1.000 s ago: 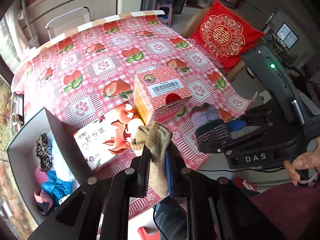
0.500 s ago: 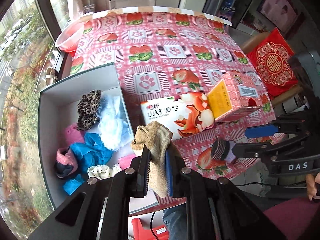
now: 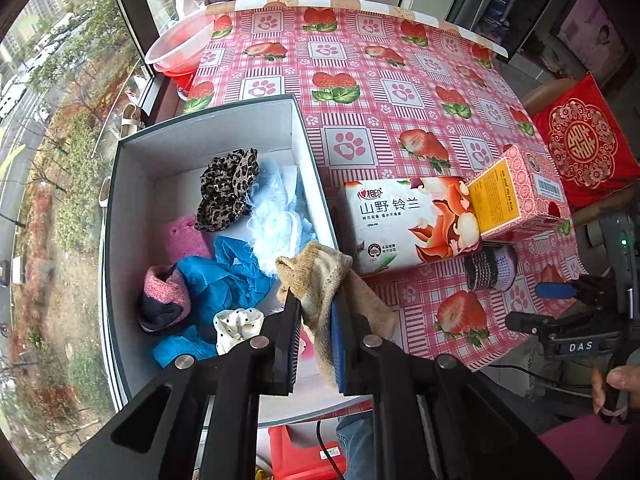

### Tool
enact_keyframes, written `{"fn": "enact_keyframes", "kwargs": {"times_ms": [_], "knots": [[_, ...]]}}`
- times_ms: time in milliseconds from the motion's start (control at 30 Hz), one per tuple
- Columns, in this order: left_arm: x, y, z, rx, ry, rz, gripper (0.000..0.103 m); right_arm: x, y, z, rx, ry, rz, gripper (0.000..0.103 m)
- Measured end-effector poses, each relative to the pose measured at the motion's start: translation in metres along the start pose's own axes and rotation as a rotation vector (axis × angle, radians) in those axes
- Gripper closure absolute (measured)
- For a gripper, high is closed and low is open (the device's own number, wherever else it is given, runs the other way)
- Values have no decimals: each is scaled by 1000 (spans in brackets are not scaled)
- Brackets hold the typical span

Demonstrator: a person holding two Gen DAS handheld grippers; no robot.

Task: Organize soft objects
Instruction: 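Lower the beige sock into the white box with the left tool while the right tool lowers the knit cap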

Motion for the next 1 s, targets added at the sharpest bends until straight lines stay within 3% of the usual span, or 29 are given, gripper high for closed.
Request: {"fn": "enact_keyframes", "kwargs": {"times_ms": [167,400,433,500,533,567,633,833,1000], "knots": [[-3,-6,0,-11,-35,-16,88,-11,-5,18,-114,25,146,15],[-5,-13,1,-7,-61,-32,88,-46,-10,36,-218,-16,243,15],[-5,-12,1,-14,-69,-38,88,-51,-11,39,-238,-31,250,16],[-7,-11,2,-25,-78,-51,88,-64,-11,46,-278,-74,232,33],[-8,-10,2,-32,-84,-57,88,-66,-11,49,-290,-93,235,35],[-10,-9,2,-37,-90,-64,88,-64,-11,50,-284,-104,241,42],[-13,-8,1,-39,-96,-77,88,-64,-8,53,-286,-138,223,46],[-13,-7,-9,5,-88,-74,88,-37,9,59,-239,-185,218,47],[-6,-7,-18,52,-88,-47,88,5,3,34,-100,-215,224,47]]}}
Point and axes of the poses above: each gripper's, at about its wrist camera, not at the fingertips, and x roughly against the way its jaws point, z to its right, y to its underside, the point moved 3 cm from there along -x, roughly the way its jaws point, and after that the axes turned 3 degrees about -z, right-handed, at the moved point
